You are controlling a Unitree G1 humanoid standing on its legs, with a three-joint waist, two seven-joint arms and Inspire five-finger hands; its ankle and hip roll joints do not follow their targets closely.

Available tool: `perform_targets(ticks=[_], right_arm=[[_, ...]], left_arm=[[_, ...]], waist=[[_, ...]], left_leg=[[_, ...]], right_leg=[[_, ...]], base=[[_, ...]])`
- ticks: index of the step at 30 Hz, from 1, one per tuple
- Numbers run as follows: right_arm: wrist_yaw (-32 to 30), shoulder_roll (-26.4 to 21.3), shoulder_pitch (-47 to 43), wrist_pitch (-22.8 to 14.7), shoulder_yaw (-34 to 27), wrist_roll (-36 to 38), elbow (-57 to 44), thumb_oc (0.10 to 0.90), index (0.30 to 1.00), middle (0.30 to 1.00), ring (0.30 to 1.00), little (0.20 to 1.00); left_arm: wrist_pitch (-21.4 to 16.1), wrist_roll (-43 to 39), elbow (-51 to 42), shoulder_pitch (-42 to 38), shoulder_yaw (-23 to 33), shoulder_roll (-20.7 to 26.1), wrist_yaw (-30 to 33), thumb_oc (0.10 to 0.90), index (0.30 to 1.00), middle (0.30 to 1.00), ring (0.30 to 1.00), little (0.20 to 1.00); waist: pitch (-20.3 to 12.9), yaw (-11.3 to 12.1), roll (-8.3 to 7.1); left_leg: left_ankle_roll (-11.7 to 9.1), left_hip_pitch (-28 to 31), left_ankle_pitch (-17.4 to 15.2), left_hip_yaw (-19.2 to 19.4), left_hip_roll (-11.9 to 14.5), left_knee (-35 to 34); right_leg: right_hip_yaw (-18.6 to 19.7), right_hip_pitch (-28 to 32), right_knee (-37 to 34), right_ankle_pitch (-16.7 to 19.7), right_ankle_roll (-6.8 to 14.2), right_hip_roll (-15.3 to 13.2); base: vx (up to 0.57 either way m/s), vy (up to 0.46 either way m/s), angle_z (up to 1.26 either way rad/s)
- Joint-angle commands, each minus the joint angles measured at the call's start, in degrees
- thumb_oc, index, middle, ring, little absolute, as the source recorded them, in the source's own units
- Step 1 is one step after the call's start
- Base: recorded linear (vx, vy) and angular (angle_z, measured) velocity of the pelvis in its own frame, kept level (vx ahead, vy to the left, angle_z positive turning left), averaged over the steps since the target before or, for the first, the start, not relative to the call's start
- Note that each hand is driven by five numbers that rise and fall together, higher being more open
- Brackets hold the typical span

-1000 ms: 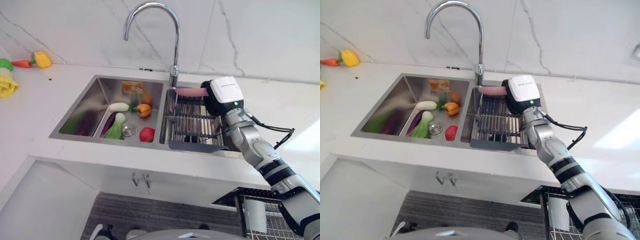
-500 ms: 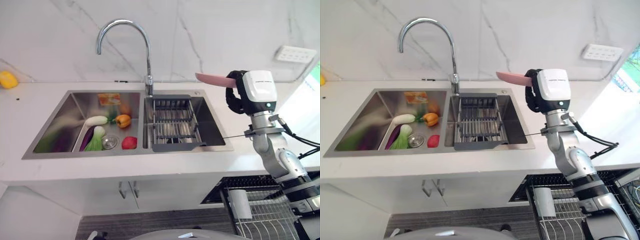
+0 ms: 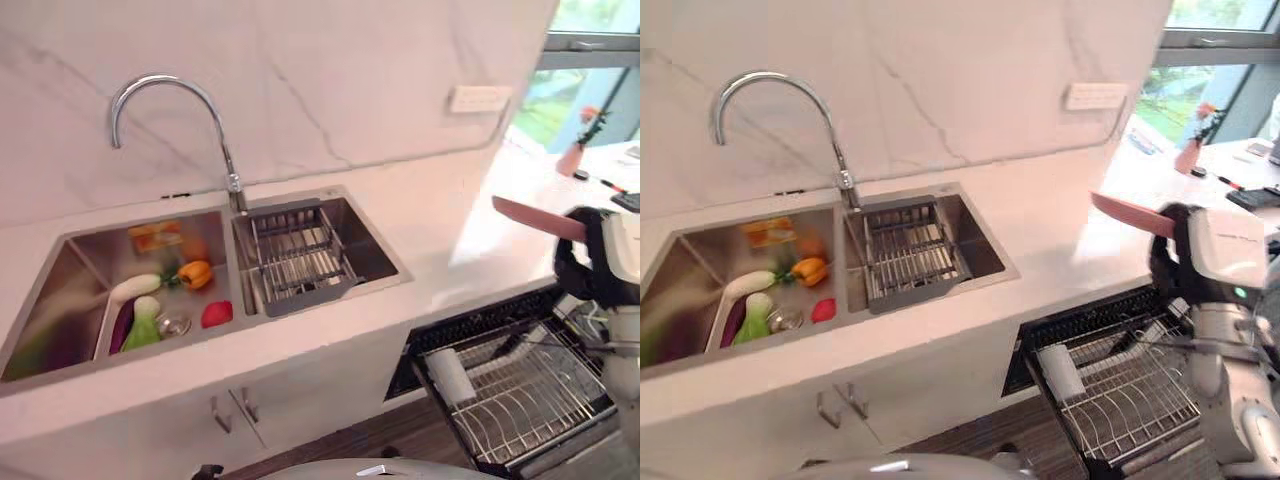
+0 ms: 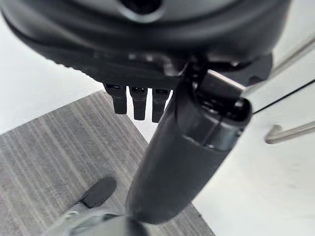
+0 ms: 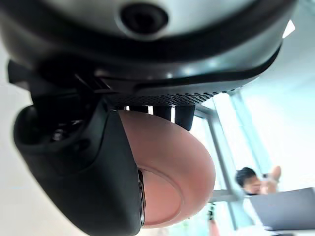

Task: Place the dishes in the dishwasher.

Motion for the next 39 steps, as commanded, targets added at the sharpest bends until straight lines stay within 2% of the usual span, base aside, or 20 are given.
perform_targets(ticks=[1,2,3,4,5,6,7,8,9,10,11,14,16,17,20,21,23,27,31,39], right_arm=[[-5.95,-2.69,-7.57,0.95,-9.02,-1.25,-2.30,0.400,0.300,0.300,0.300,0.300],[-5.96,-2.64,-7.39,0.94,-9.13,-1.24,-2.36,0.400,0.300,0.300,0.300,0.300],[-7.03,-0.79,-5.86,2.27,-11.92,-2.34,-1.72,0.400,0.300,0.300,0.300,0.300],[-7.01,-0.69,-5.77,2.27,-12.04,-2.34,-1.83,0.400,0.300,0.300,0.300,0.300],[-7.30,0.32,-5.50,2.89,-12.07,-2.48,-0.50,0.400,0.300,0.300,0.300,0.300],[-7.41,0.75,-5.60,4.06,-11.05,-3.84,0.81,0.400,0.300,0.300,0.300,0.300],[-7.23,0.60,-6.12,4.11,-10.03,-4.65,0.87,0.400,0.300,0.300,0.300,0.300],[-7.20,0.62,-6.25,4.15,-9.91,-4.77,0.90,0.400,0.300,0.300,0.300,0.300],[-6.59,0.34,-7.94,4.31,-6.69,-6.14,1.53,0.400,0.300,0.300,0.300,0.300],[-5.89,0.23,-8.43,4.15,-5.11,-6.78,1.75,0.400,0.300,0.300,0.300,0.300],[-5.18,0.01,-8.40,3.87,-3.97,-7.40,1.73,0.400,0.300,0.300,0.300,0.300],[-3.05,-0.02,-8.47,2.46,-0.04,-9.01,0.69,0.400,0.300,0.300,0.300,0.300],[-1.49,-0.10,-9.01,0.96,2.61,-9.04,-0.12,0.400,0.300,0.300,0.300,0.300],[-0.59,0.26,-9.36,0.20,5.84,-8.64,0.94,0.400,0.300,0.300,0.300,0.300],[0.29,-0.05,-10.70,-0.17,8.54,-8.45,2.25,0.400,0.300,0.300,0.300,0.300],[1.20,-0.87,-12.42,-0.62,12.05,-8.58,3.97,0.400,0.300,0.300,0.300,0.300],[1.65,-1.56,-14.56,-0.84,15.15,-8.62,5.94,0.400,0.300,0.300,0.300,0.300],[1.98,-1.97,-17.21,-1.12,19.14,-8.50,8.42,0.400,0.300,0.300,0.300,0.300],[2.47,-2.80,-19.78,-0.77,23.50,-9.14,16.22,0.400,0.300,0.300,0.300,0.300],[-0.31,-3.96,-28.75,1.19,27.09,-5.63,30.20,0.400,0.300,0.300,0.300,0.300]], left_arm=[[-3.85,2.86,-7.56,-1.46,-3.18,2.67,-0.70,0.800,0.900,0.900,0.900,0.900],[-3.81,2.87,-7.73,-1.32,-3.27,2.72,-0.74,0.800,0.900,0.900,0.900,0.900],[-4.74,2.59,-7.74,-0.66,-3.17,2.94,-1.59,0.800,0.900,0.900,0.900,0.900],[-4.75,2.59,-7.74,-0.72,-3.22,3.00,-1.60,0.800,0.900,0.900,0.900,0.900],[-5.04,1.99,-7.37,-0.75,-2.89,3.10,-1.87,0.800,0.900,0.900,0.900,0.900],[-4.63,0.96,-7.63,-0.50,-1.84,3.65,-1.68,0.800,0.900,0.900,0.900,0.900],[-4.33,0.62,-7.29,-0.23,-1.36,3.64,-1.50,0.800,0.900,0.900,0.900,0.900],[-4.33,0.59,-7.26,-0.23,-1.30,3.64,-1.47,0.800,0.900,0.900,0.900,0.900],[-3.76,0.03,-6.03,0.16,0.12,3.38,-0.79,0.800,0.900,0.900,0.900,0.900],[-3.54,-0.12,-5.61,0.50,0.58,3.29,-0.66,0.800,0.900,0.900,0.900,0.900],[-3.39,-0.11,-5.07,0.75,0.83,3.23,-0.74,0.800,0.900,0.900,0.900,0.900],[-3.37,0.13,-2.35,1.54,1.31,2.51,-1.17,0.800,0.900,0.900,0.900,0.900],[-3.68,0.13,-1.46,1.91,1.36,1.90,-1.54,0.800,0.900,0.900,0.900,0.900],[-3.76,-0.66,-0.87,1.70,1.61,1.10,-1.55,0.800,0.900,0.900,0.900,0.900],[-3.80,-1.68,-0.91,1.86,2.13,0.68,-1.46,0.800,0.900,0.900,0.900,0.900],[-3.98,-3.05,-2.02,1.61,1.97,0.13,-1.83,0.800,0.900,0.900,0.900,0.900],[-4.22,-3.52,-2.57,1.26,1.43,0.16,-2.03,0.800,0.900,0.900,0.900,0.900],[-3.97,-3.34,-2.81,0.70,0.48,0.04,-1.87,0.800,0.900,0.900,0.900,0.900],[-4.10,-2.60,-3.12,0.82,-0.77,0.49,-2.68,0.800,0.900,0.900,0.900,0.900],[-4.44,-3.87,-1.85,2.14,-1.30,1.10,-3.47,0.800,0.900,0.900,0.900,0.900]], waist=[[2.32,0.34,-1.15],[2.17,0.46,-1.32],[3.35,-0.36,-1.56],[3.29,-0.24,-1.77],[4.13,0.00,-1.51],[4.96,2.03,-0.33],[5.14,2.67,0.25],[5.11,2.40,0.28],[5.20,3.82,0.49],[5.17,4.02,0.50],[5.22,4.07,0.50],[5.01,3.86,0.38],[3.50,5.51,-0.55],[2.69,6.74,-0.80],[2.03,7.52,-0.81],[1.26,8.52,-0.45],[1.14,8.96,-0.26],[1.32,9.54,0.13],[1.06,10.53,0.94],[1.53,12.15,2.83]], left_leg=[[7.23,-1.94,-4.76,0.15,-5.22,0.62],[7.30,-2.17,-4.45,0.19,-5.43,0.61],[7.52,-3.04,-4.96,1.05,-6.48,0.61],[7.59,-3.28,-4.66,1.13,-6.70,0.61],[7.60,-3.61,-4.75,2.21,-6.57,0.61],[7.51,-4.87,-4.62,4.99,-5.41,0.61],[7.36,-5.54,-4.24,6.26,-4.63,0.61],[7.31,-5.60,-4.22,6.09,-4.53,0.61],[7.49,-6.87,-2.66,9.65,-3.76,0.64],[7.65,-7.08,-2.42,10.19,-3.64,0.69],[7.81,-7.51,-2.15,10.52,-3.39,0.75],[8.11,-8.36,-1.74,11.22,-3.26,0.94],[7.68,-9.33,-1.42,12.34,-4.03,1.03],[6.76,-9.54,-0.35,13.20,-3.58,1.17],[6.17,-9.92,0.32,13.87,-3.07,1.30],[5.23,-10.97,1.39,14.50,-1.96,1.83],[4.67,-11.63,2.21,14.37,-1.24,2.16],[3.67,-12.46,3.59,13.51,-0.01,2.44],[2.31,-13.09,5.39,11.60,1.48,1.91],[0.94,-14.44,7.66,10.51,2.59,1.38]], right_leg=[[2.04,-4.07,7.85,-4.91,5.93,-5.88],[2.13,-4.26,7.68,-4.56,5.90,-6.06],[1.96,-5.98,7.03,-1.42,6.80,-7.30],[2.08,-6.20,6.86,-1.03,6.80,-7.47],[-0.44,-7.27,7.13,-0.23,6.95,-8.33],[-10.60,-7.35,8.80,-2.15,6.78,-11.30],[-15.85,-6.74,10.45,-3.08,6.37,-12.30],[-16.12,-6.71,10.68,-3.31,6.35,-12.32],[-24.97,-5.95,15.56,-3.60,6.12,-14.94],[-26.33,-5.53,18.10,-3.82,6.14,-15.82],[-25.72,-4.96,19.98,-4.22,6.16,-15.78],[-17.24,-3.42,22.89,-9.50,5.77,-13.49],[-13.85,1.40,16.91,-13.01,4.98,-9.98],[-13.18,2.76,11.05,-12.65,5.09,-8.05],[-13.44,3.90,7.42,-11.83,4.91,-6.88],[-14.06,5.33,3.38,-11.44,4.89,-5.19],[-14.78,6.11,2.12,-11.38,4.46,-4.40],[-15.86,6.42,1.94,-12.23,3.31,-3.26],[-17.74,7.86,0.56,-13.56,2.03,-1.20],[-19.52,7.81,0.21,-14.81,1.05,0.11]], base=[[-0.16,0.154,-0.19],[-0.21,0.180,-0.13],[-0.16,0.097,-0.09],[-0.22,0.136,-0.09],[-0.26,0.138,-0.15],[-0.31,0.174,-0.62],[-0.23,0.130,-0.92],[-0.19,0.089,-1.39],[-0.15,0.054,-1.06],[-0.19,0.050,-1.09],[-0.09,-0.015,-0.96],[-0.11,-0.030,-0.51],[-0.07,-0.150,-0.56],[-0.02,-0.177,-0.93],[-0.02,-0.157,-0.56],[-0.03,-0.181,-0.11],[-0.04,-0.181,-0.05],[-0.01,-0.134,0.12],[0.03,-0.129,0.30],[0.02,-0.075,0.19]])
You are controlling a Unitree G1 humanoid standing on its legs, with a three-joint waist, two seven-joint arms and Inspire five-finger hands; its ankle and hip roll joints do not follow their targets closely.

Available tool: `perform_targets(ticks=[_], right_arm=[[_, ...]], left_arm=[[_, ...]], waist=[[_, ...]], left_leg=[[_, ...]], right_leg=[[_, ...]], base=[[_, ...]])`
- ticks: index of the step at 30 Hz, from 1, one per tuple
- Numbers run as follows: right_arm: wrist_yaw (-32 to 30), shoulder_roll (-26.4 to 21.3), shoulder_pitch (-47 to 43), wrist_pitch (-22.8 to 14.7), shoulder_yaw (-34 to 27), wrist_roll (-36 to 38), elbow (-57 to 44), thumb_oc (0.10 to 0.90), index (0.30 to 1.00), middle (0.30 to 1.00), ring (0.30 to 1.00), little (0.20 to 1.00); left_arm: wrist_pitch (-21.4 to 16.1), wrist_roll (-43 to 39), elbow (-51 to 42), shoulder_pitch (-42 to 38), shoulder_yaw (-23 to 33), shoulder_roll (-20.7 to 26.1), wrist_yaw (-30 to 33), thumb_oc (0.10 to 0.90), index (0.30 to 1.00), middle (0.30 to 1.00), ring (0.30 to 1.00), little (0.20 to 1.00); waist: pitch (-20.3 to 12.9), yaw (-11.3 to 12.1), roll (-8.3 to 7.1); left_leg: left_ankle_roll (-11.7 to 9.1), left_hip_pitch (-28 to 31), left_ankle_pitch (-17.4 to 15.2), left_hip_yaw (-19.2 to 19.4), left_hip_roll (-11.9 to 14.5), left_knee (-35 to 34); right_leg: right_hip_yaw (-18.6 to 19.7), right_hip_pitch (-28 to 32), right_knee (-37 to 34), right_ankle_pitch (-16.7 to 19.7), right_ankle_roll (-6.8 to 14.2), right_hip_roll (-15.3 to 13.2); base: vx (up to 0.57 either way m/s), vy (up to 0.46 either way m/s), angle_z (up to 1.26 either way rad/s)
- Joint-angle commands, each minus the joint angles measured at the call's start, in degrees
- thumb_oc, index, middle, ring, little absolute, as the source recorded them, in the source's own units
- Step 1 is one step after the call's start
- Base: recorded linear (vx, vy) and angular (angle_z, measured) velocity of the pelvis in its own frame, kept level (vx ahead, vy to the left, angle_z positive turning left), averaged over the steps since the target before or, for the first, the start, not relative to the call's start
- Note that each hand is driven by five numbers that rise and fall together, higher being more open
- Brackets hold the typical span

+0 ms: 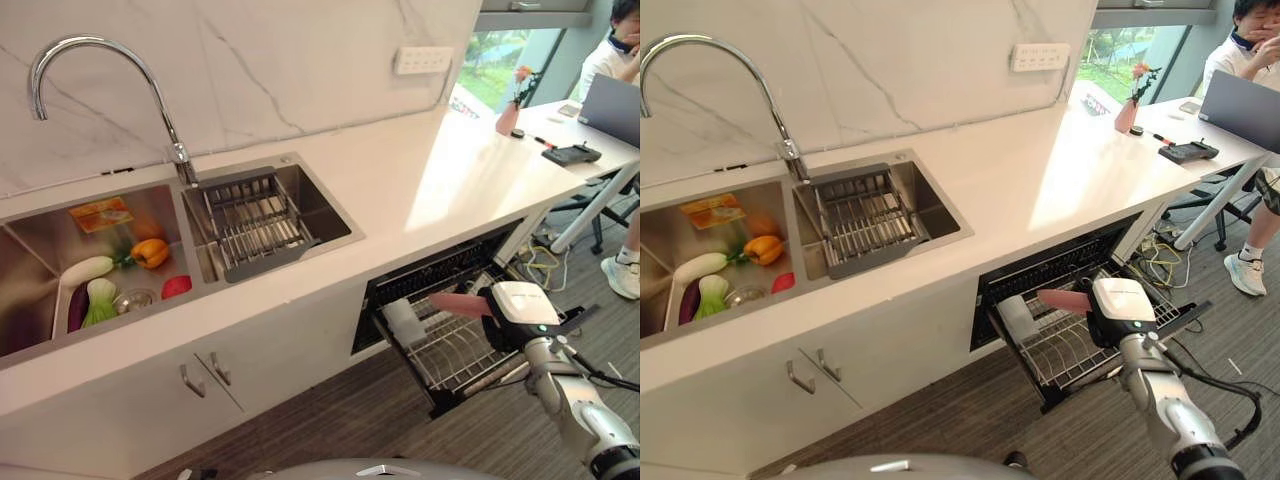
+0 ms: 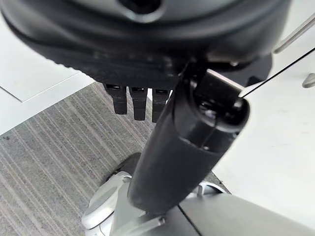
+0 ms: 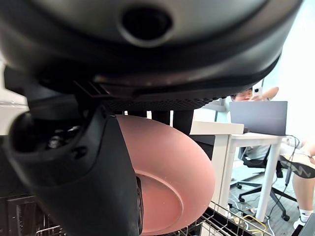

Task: Place the dishes in the dishwasher.

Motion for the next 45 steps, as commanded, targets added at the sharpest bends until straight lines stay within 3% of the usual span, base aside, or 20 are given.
perform_targets(ticks=[1,4,5,10,11,12,17,20,23,27,30,31,34,36,37,38,39,40,45], right_arm=[[-6.59,-4.84,-12.18,2.11,-0.92,1.50,2.58,0.400,0.300,0.300,0.300,0.300],[-7.12,-5.09,-14.10,2.85,0.02,1.58,6.74,0.400,0.300,0.300,0.300,0.300],[-8.07,-5.50,-17.16,3.58,1.60,2.06,11.53,0.400,0.300,0.300,0.300,0.300],[-7.67,-5.82,-19.20,3.00,2.93,3.63,14.49,0.400,0.300,0.300,0.300,0.300],[-7.13,-6.33,-20.00,2.92,3.56,4.03,15.83,0.665,0.698,0.698,0.698,0.698],[-7.32,-6.86,-20.51,2.93,3.65,4.39,16.73,0.800,0.900,0.900,0.900,0.900],[-7.57,-7.35,-20.62,2.79,2.12,7.33,18.57,0.800,0.900,0.900,0.900,0.900],[-6.81,-7.76,-19.25,1.87,1.37,8.19,16.61,0.800,0.900,0.900,0.900,0.900],[-5.97,-7.36,-16.73,0.17,-0.75,10.43,10.98,0.800,0.900,0.900,0.900,0.900],[-6.29,-5.27,-8.53,-3.66,-9.92,16.92,-1.56,0.800,0.900,0.900,0.900,0.900],[-9.50,-2.00,-3.54,-5.89,-18.78,22.17,-9.41,0.800,0.900,0.900,0.900,0.900],[-9.40,-1.85,-2.94,-5.82,-19.30,22.23,-9.96,0.800,0.900,0.900,0.900,0.900],[-18.66,5.29,2.08,-5.71,-31.40,26.23,-15.06,0.800,0.900,0.900,0.900,0.900],[-20.31,7.49,3.83,-5.15,-34.27,27.09,-15.49,0.800,0.900,0.900,0.900,0.900],[-24.34,12.15,4.87,-5.50,-40.13,34.37,-10.05,0.400,0.300,0.300,0.300,0.300],[-24.50,12.00,4.82,-6.03,-40.22,34.99,-9.46,0.400,0.300,0.300,0.300,0.300],[-28.83,16.71,3.17,-10.41,-44.75,47.95,-4.09,0.400,0.300,0.300,0.300,0.300],[-29.50,17.30,4.25,-10.92,-45.77,50.05,-2.11,0.400,0.300,0.300,0.300,0.300],[-27.44,15.43,6.93,-7.56,-44.86,48.43,4.43,0.400,0.300,0.300,0.300,0.300]], left_arm=[[-2.12,-1.40,-0.12,-1.86,-3.32,-1.47,-0.49,0.800,0.900,0.900,0.900,0.900],[-2.26,-1.73,-0.15,-1.14,-3.60,-1.65,-0.58,0.800,0.900,0.900,0.900,0.900],[-2.78,-2.26,-1.23,-0.50,-4.88,-1.58,-0.93,0.800,0.900,0.900,0.900,0.900],[-3.22,-2.78,-1.93,0.03,-5.67,-1.52,-1.14,0.800,0.900,0.900,0.900,0.900],[-3.50,-3.10,-2.52,0.22,-6.30,-1.52,-1.26,0.800,0.900,0.900,0.900,0.900],[-3.77,-3.31,-3.12,0.24,-6.66,-1.59,-1.12,0.800,0.900,0.900,0.900,0.900],[-3.97,-3.90,-5.17,-0.11,-7.91,-2.09,-0.51,0.800,0.900,0.900,0.900,0.900],[-3.48,-3.93,-4.43,-0.14,-7.50,-2.30,-0.77,0.800,0.900,0.900,0.900,0.900],[-2.90,-3.38,-3.05,-0.13,-6.31,-2.13,-0.90,0.800,0.900,0.900,0.900,0.900],[-2.32,-2.89,-1.95,-0.68,-4.53,-2.41,-0.88,0.800,0.900,0.900,0.900,0.900],[-2.16,-2.53,-1.50,-0.98,-3.88,-3.30,-1.10,0.800,0.900,0.900,0.900,0.900],[-2.17,-2.51,-1.44,-1.09,-4.05,-3.19,-1.09,0.800,0.900,0.900,0.900,0.900],[-1.72,-2.95,-0.10,-2.43,-2.53,-4.41,0.16,0.800,0.900,0.900,0.900,0.900],[-1.59,-3.17,0.15,-2.77,-2.20,-4.68,0.61,0.800,0.900,0.900,0.900,0.900],[-1.34,-3.83,0.23,-3.04,-2.00,-5.12,1.63,0.800,0.900,0.900,0.900,0.900],[-1.31,-3.86,0.23,-3.19,-2.15,-4.96,1.70,0.800,0.900,0.900,0.900,0.900],[-1.14,-5.28,-0.32,-2.74,-2.83,-5.67,2.39,0.800,0.900,0.900,0.900,0.900],[-1.13,-5.80,-0.62,-2.96,-3.03,-5.60,2.09,0.800,0.900,0.900,0.900,0.900],[-1.85,-5.40,-0.14,-3.01,-3.15,-5.14,1.64,0.800,0.900,0.900,0.900,0.900]], waist=[[1.19,1.30,3.33],[1.66,1.68,4.32],[2.61,2.24,5.87],[3.51,2.39,7.71],[4.00,2.53,8.71],[4.43,2.52,9.48],[4.98,2.30,11.60],[4.66,1.43,11.57],[4.10,0.34,10.51],[3.43,-1.49,8.60],[3.13,-3.61,8.00],[3.16,-3.37,7.93],[3.01,-6.14,7.57],[2.95,-6.71,7.49],[2.76,-7.72,7.60],[2.82,-7.48,7.48],[2.72,-8.21,7.89],[2.84,-8.14,7.92],[2.94,-8.30,8.33]], left_leg=[[2.15,-6.22,4.80,1.72,-1.44,-2.75],[1.81,-6.85,5.41,1.41,-1.21,-2.78],[1.44,-7.75,6.18,1.19,-1.02,-2.78],[1.21,-8.55,6.79,0.71,-1.12,-2.84],[1.09,-9.04,7.14,0.40,-1.30,-2.90],[0.98,-9.51,7.48,0.19,-1.40,-2.92],[0.76,-10.16,8.04,-0.33,-1.39,-3.05],[0.70,-9.46,7.80,-0.12,-1.15,-3.04],[0.87,-8.47,7.32,0.24,-0.95,-2.93],[1.39,-7.12,6.31,0.86,-1.13,-2.85],[1.82,-6.11,5.39,1.40,-1.31,-2.89],[1.85,-6.05,5.35,1.43,-1.33,-2.88],[2.42,-4.95,4.22,2.54,-1.82,-3.02],[2.55,-4.69,3.94,2.72,-2.00,-3.05],[2.85,-4.31,3.43,3.07,-2.31,-3.15],[2.89,-4.32,3.38,3.11,-2.33,-3.12],[3.07,-4.29,2.91,3.16,-2.62,-3.25],[3.17,-4.38,2.77,3.04,-2.81,-3.24],[3.21,-4.70,2.56,3.12,-3.49,-3.27]], right_leg=[[0.06,7.10,0.87,-13.04,3.44,0.13],[-0.64,6.95,0.80,-13.26,3.25,0.33],[-1.13,6.64,0.74,-13.38,3.13,0.30],[-1.32,6.21,0.74,-13.55,3.09,0.13],[-1.37,5.89,0.74,-13.56,3.12,-0.12],[-1.51,5.59,0.74,-13.55,3.12,-0.24],[-2.12,5.56,0.74,-13.57,3.02,-0.57],[-2.31,6.21,0.74,-13.71,2.82,-0.42],[-1.97,6.66,0.74,-13.66,2.67,-0.23],[-0.53,6.72,0.74,-13.59,2.53,-0.08],[0.54,6.46,0.82,-13.39,2.60,-0.16],[0.57,6.51,0.82,-13.37,2.63,-0.18],[2.24,5.73,0.95,-12.78,2.89,-0.42],[2.57,5.51,0.97,-12.63,2.95,-0.49],[3.27,5.00,1.00,-12.25,3.15,-0.68],[3.32,4.97,0.99,-12.21,3.18,-0.70],[3.76,4.50,1.00,-11.97,3.39,-0.92],[3.99,4.21,1.03,-11.86,3.50,-1.11],[4.37,3.55,1.06,-11.44,3.75,-1.65]], base=[[0.00,-0.058,0.20],[-0.01,-0.051,0.21],[-0.04,-0.034,0.19],[-0.03,-0.005,0.09],[-0.04,0.016,0.05],[-0.06,0.020,0.05],[-0.03,0.017,0.12],[0.00,-0.013,0.05],[0.01,-0.042,0.00],[0.02,-0.047,-0.09],[0.02,-0.015,-0.13],[0.01,0.001,-0.13],[0.03,-0.001,-0.15],[0.02,0.006,-0.35],[0.03,0.012,-0.34],[0.04,0.024,-0.14],[0.02,0.026,-0.21],[0.02,0.025,-0.27],[0.01,0.014,-0.10]])
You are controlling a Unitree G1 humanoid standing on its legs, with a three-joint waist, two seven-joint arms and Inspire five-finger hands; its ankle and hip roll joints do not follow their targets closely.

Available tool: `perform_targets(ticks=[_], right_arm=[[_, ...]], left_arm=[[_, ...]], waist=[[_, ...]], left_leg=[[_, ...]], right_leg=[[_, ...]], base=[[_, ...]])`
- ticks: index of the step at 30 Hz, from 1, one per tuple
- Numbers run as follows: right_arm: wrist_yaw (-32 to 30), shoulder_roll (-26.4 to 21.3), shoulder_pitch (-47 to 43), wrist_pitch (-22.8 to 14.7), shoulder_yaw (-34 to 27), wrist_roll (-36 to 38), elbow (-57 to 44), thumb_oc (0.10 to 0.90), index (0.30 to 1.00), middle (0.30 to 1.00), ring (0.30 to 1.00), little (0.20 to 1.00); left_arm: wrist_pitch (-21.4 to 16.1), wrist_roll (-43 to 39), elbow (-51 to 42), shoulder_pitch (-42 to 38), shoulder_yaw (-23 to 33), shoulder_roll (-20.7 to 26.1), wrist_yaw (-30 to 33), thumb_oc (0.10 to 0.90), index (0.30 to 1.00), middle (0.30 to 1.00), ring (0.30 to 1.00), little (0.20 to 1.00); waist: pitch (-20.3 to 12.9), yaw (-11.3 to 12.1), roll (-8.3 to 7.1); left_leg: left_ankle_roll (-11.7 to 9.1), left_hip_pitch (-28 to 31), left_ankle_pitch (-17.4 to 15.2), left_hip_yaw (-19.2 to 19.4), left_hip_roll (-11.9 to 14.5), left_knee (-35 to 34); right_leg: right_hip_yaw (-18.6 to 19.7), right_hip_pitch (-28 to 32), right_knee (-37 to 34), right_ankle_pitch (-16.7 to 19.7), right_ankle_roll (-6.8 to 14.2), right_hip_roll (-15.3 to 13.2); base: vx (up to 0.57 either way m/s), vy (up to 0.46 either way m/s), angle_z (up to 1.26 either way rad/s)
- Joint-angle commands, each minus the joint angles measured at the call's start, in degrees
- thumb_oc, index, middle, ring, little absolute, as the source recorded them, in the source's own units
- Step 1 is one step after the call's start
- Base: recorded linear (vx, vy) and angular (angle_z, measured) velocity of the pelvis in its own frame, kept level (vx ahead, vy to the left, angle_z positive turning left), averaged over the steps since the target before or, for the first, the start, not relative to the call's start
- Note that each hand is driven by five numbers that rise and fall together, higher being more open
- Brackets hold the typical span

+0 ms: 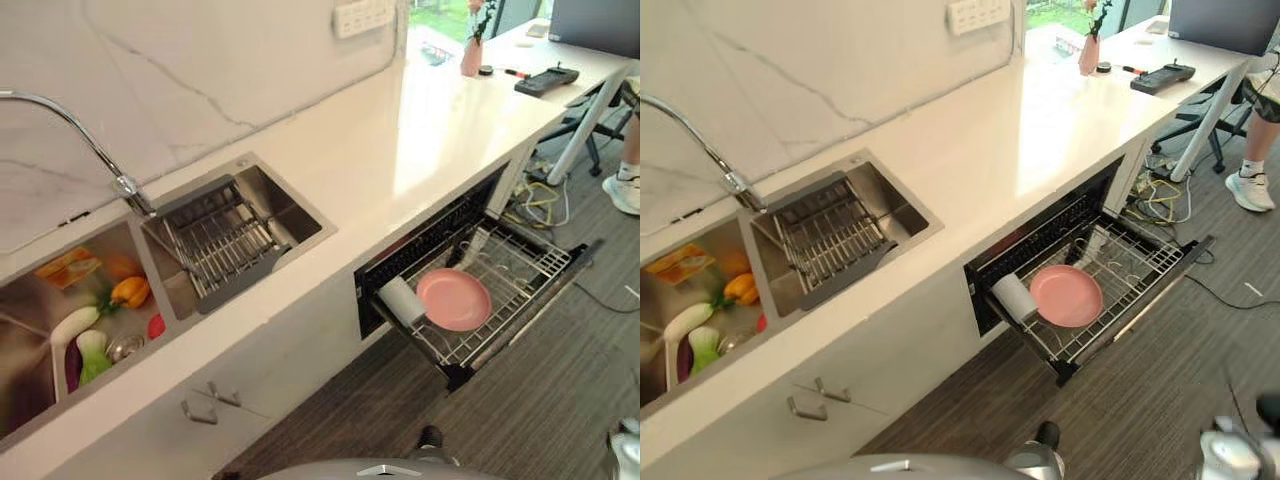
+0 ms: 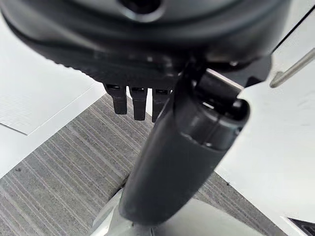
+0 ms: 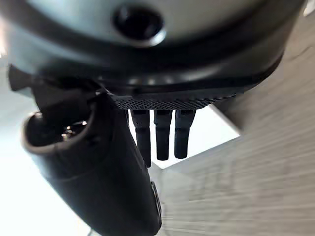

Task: Place the dishes in the dishwasher.

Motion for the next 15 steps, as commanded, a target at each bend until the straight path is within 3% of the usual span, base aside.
perform_targets(ticks=[1,5,9,10,15], right_arm=[[0.28,-4.41,-6.27,-2.39,3.77,-1.40,-2.96,0.400,0.300,0.300,0.300,0.300],[4.71,-5.32,-9.28,-0.77,10.59,-2.36,3.23,0.400,0.300,0.300,0.300,0.300],[11.38,-7.86,-14.41,0.88,20.57,-5.80,8.57,0.400,0.300,0.300,0.300,0.300],[11.42,-8.07,-14.86,0.68,20.86,-5.69,9.08,0.400,0.300,0.300,0.300,0.300],[14.84,-10.21,-21.20,0.65,27.78,-8.12,9.96,0.400,0.300,0.300,0.300,0.300]], left_arm=[[-2.36,-1.15,-1.12,-2.48,-1.85,-1.52,0.79,0.800,0.900,0.900,0.900,0.900],[-2.71,-1.99,-1.43,-2.95,-2.42,-1.45,0.06,0.800,0.900,0.900,0.900,0.900],[-2.91,-2.73,-3.16,-2.02,-3.00,-0.10,-0.71,0.800,0.900,0.900,0.900,0.900],[-2.90,-2.73,-3.21,-2.02,-2.82,-0.18,-0.73,0.800,0.900,0.900,0.900,0.900],[-2.90,-2.72,-2.66,-2.06,-3.54,0.70,-0.83,0.800,0.900,0.900,0.900,0.900]], waist=[[0.36,0.75,-0.47],[1.50,1.29,0.58],[1.97,4.05,1.04],[2.02,3.76,1.08],[3.37,6.57,1.64]], left_leg=[[3.18,-7.50,2.41,0.90,-1.92,0.41],[3.09,-8.39,2.60,0.50,-2.39,0.42],[2.77,-10.16,3.88,-0.92,-2.28,0.40],[2.75,-10.25,3.92,-1.04,-2.27,0.41],[2.19,-13.85,5.66,-3.21,-1.88,0.46]], right_leg=[[1.45,4.36,1.05,-10.90,3.18,-1.59],[0.75,3.71,1.12,-10.52,3.54,-2.13],[-1.12,3.71,1.14,-10.53,3.08,-2.03],[-1.24,3.71,1.14,-10.56,3.07,-2.01],[-4.99,3.18,1.23,-10.58,2.84,-1.99]], base=[[-0.01,0.040,-0.06],[-0.03,0.048,-0.06],[-0.03,0.003,0.16],[-0.01,-0.003,0.32],[-0.06,-0.014,0.47]])
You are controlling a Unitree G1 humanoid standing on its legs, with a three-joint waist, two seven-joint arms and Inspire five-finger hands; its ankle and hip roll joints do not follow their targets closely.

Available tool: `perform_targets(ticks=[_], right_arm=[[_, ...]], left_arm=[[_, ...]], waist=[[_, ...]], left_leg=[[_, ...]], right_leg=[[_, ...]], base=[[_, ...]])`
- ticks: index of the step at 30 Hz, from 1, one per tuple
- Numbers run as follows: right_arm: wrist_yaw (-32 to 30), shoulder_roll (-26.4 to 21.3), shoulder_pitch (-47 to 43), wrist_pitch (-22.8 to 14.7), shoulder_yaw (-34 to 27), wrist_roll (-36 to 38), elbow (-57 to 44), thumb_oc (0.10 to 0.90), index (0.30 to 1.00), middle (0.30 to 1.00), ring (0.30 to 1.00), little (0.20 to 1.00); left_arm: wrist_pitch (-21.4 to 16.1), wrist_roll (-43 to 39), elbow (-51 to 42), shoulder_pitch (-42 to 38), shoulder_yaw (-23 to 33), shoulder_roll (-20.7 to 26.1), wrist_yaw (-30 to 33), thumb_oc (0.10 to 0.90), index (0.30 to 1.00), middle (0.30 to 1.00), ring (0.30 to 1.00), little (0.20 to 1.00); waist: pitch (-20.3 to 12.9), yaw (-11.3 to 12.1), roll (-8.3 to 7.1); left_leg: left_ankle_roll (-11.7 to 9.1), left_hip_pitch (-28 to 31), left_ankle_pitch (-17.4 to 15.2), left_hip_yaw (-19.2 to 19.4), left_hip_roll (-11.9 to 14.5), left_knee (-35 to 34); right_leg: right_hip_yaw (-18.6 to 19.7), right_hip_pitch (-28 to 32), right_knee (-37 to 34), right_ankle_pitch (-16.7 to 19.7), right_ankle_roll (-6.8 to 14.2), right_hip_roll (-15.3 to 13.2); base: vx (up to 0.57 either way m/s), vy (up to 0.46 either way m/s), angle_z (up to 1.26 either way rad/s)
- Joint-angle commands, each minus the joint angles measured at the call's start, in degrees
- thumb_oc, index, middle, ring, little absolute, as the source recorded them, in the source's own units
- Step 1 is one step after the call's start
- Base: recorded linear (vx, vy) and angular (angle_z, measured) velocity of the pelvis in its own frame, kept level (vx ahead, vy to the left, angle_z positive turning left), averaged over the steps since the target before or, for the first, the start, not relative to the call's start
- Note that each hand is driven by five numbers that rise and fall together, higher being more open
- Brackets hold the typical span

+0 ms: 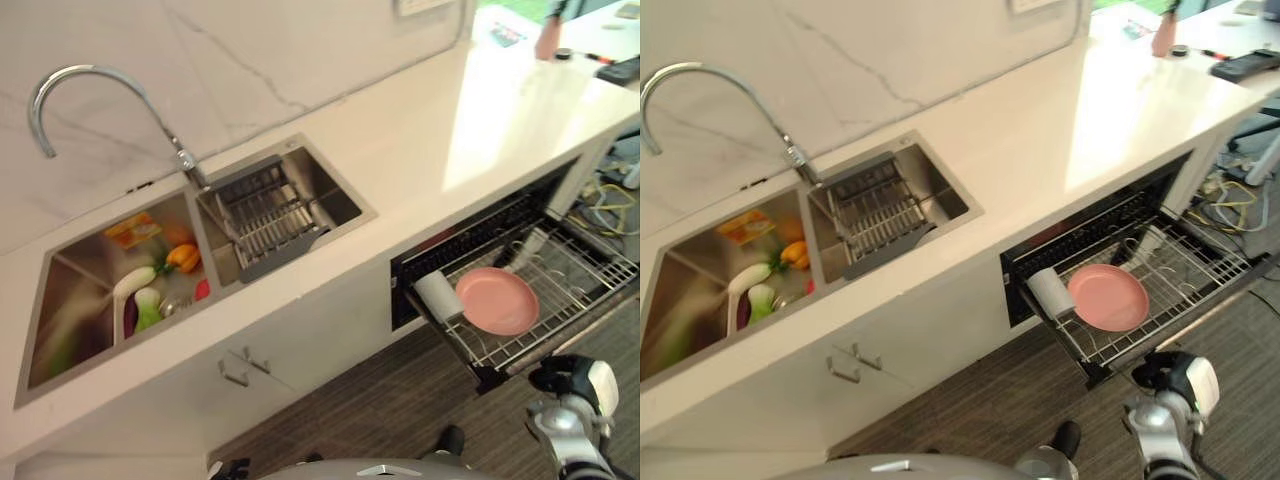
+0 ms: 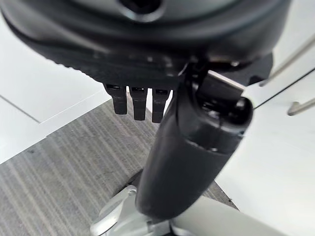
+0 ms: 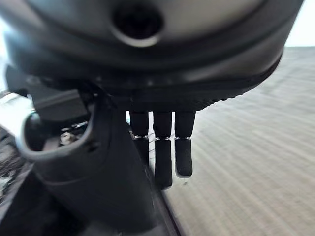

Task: Place the dishes in the dishwasher.

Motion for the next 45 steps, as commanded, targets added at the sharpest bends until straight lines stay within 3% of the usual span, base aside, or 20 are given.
perform_targets(ticks=[1,4,6,9,12,17,24,29,30,31,35,39,40,45], right_arm=[[1.20,-5.99,-8.62,-4.77,-0.10,-4.29,-4.37,0.400,0.300,0.300,0.300,0.300],[3.74,-7.63,-13.03,-4.60,3.50,-5.25,-4.73,0.400,0.300,0.300,0.300,0.300],[6.24,-11.58,-18.42,-4.72,8.08,-8.45,-6.58,0.400,0.300,0.300,0.300,0.300],[7.06,-13.73,-22.86,-5.14,10.89,-9.76,-6.44,0.400,0.300,0.300,0.300,0.300],[7.79,-16.37,-31.49,-6.33,16.68,-10.81,-7.34,0.400,0.300,0.300,0.300,0.300],[9.40,-19.45,-36.81,-6.86,22.59,-14.46,-7.88,0.400,0.300,0.300,0.300,0.300],[10.69,-14.84,-35.81,-6.90,24.82,-15.26,-8.57,0.400,0.300,0.300,0.300,0.300],[12.07,-9.64,-28.88,-6.71,24.51,-16.00,-9.29,0.400,0.300,0.300,0.300,0.300],[11.68,-6.36,-24.42,-6.70,22.78,-15.20,-9.17,0.758,0.836,0.836,0.836,0.836],[11.34,-3.92,-21.27,-6.69,21.90,-14.47,-8.72,0.800,0.900,0.900,0.900,0.900],[12.27,4.78,-9.44,-6.26,21.44,-13.51,-2.07,0.800,0.900,0.900,0.900,0.900],[13.18,9.16,-3.01,-4.80,19.81,-11.68,4.08,0.800,0.900,0.900,0.900,0.900],[13.63,12.01,0.42,-3.63,17.00,-7.74,10.96,0.800,0.900,0.900,0.900,0.900],[16.77,13.67,5.23,-0.74,16.39,-8.25,21.23,0.800,0.900,0.900,0.900,0.900]], left_arm=[[-0.56,-0.90,0.04,-3.15,-1.71,1.16,-0.72,0.800,0.900,0.900,0.900,0.900],[-0.73,-0.48,-0.18,-2.94,-2.24,2.09,-0.95,0.800,0.900,0.900,0.900,0.900],[-1.10,0.44,-0.33,-2.31,-2.79,3.49,-1.37,0.800,0.900,0.900,0.900,0.900],[-1.31,0.76,-0.27,-2.25,-3.47,4.02,-1.50,0.800,0.900,0.900,0.900,0.900],[-1.96,0.57,-1.06,-2.69,-5.41,5.11,-2.09,0.800,0.900,0.900,0.900,0.900],[-2.08,-0.06,-0.97,-3.07,-5.09,5.59,-2.37,0.800,0.900,0.900,0.900,0.900],[-0.54,-0.60,5.74,-3.81,-1.78,4.42,-1.67,0.800,0.900,0.900,0.900,0.900],[0.12,-1.70,7.99,-4.20,0.99,3.21,-1.65,0.800,0.900,0.900,0.900,0.900],[0.10,-1.93,7.67,-4.74,1.84,2.87,-0.56,0.800,0.900,0.900,0.900,0.900],[-0.10,-1.88,7.32,-5.12,2.29,2.64,0.38,0.800,0.900,0.900,0.900,0.900],[-0.28,-1.55,5.58,-5.61,3.42,1.93,2.96,0.800,0.900,0.900,0.900,0.900],[-0.57,-3.93,5.78,-7.01,3.84,1.21,3.11,0.800,0.900,0.900,0.900,0.900],[-0.98,-4.63,5.14,-7.67,2.59,0.76,2.60,0.800,0.900,0.900,0.900,0.900],[-2.90,-17.54,-0.55,-7.64,4.63,0.81,-1.52,0.800,0.900,0.900,0.900,0.900]], waist=[[3.01,0.70,1.17],[3.50,2.32,1.72],[3.76,4.52,1.77],[3.80,5.65,1.84],[4.31,8.33,1.56],[4.49,10.11,0.90],[3.81,10.55,-0.67],[3.42,9.08,-2.22],[3.43,8.29,-2.78],[3.38,7.67,-3.23],[2.46,5.35,-5.37],[1.55,3.38,-6.53],[0.70,2.23,-7.00],[-0.68,1.83,-8.86]], left_leg=[[-0.05,-7.96,4.14,1.84,0.35,0.54],[-0.31,-9.51,5.00,0.59,0.38,0.56],[-0.50,-10.90,5.69,-0.25,0.41,0.59],[-0.54,-11.60,5.93,-0.69,0.47,0.61],[-0.63,-12.73,6.28,-1.65,0.62,0.62],[-0.81,-14.06,6.56,-2.97,0.89,0.67],[-0.59,-13.42,6.15,-2.80,1.26,0.71],[-0.35,-12.10,5.52,-1.69,1.39,0.74],[-0.27,-11.53,5.29,-1.18,1.52,0.76],[-0.21,-11.07,5.04,-0.77,1.62,0.76],[0.03,-8.38,3.71,0.61,1.71,0.81],[0.25,-5.30,2.65,1.94,1.83,0.90],[0.34,-3.40,1.95,2.85,2.01,0.94],[0.36,-0.15,0.87,3.24,2.42,1.15]], right_leg=[[-3.05,5.45,1.29,-11.63,1.25,0.87],[-4.68,5.13,1.35,-11.55,1.20,0.81],[-5.75,4.65,1.40,-11.53,1.11,0.60],[-6.45,4.53,1.43,-11.55,1.05,0.53],[-7.59,4.33,1.49,-11.53,1.00,0.53],[-8.98,4.05,1.54,-11.54,0.85,0.56],[-9.04,4.55,1.54,-11.69,0.41,0.87],[-8.35,4.87,1.70,-11.78,0.08,1.26],[-8.01,5.15,1.73,-11.88,-0.01,1.38],[-7.88,5.36,1.77,-11.94,-0.05,1.48],[-7.07,6.52,2.33,-12.40,0.03,1.63],[-5.53,7.65,3.35,-13.10,0.04,1.99],[-4.41,8.39,3.94,-13.58,0.06,2.15],[-3.44,10.50,5.54,-15.00,-0.07,2.51]], base=[[-0.06,-0.014,0.53],[-0.02,0.001,0.30],[-0.01,0.015,0.34],[0.01,0.019,0.28],[0.00,0.014,0.12],[0.01,0.002,0.16],[0.04,0.009,0.11],[0.03,0.005,-0.02],[0.00,0.000,0.00],[0.00,0.000,0.00],[0.01,-0.018,-0.12],[0.03,0.008,-0.24],[0.05,0.017,-0.40],[0.05,-0.010,-0.35]])
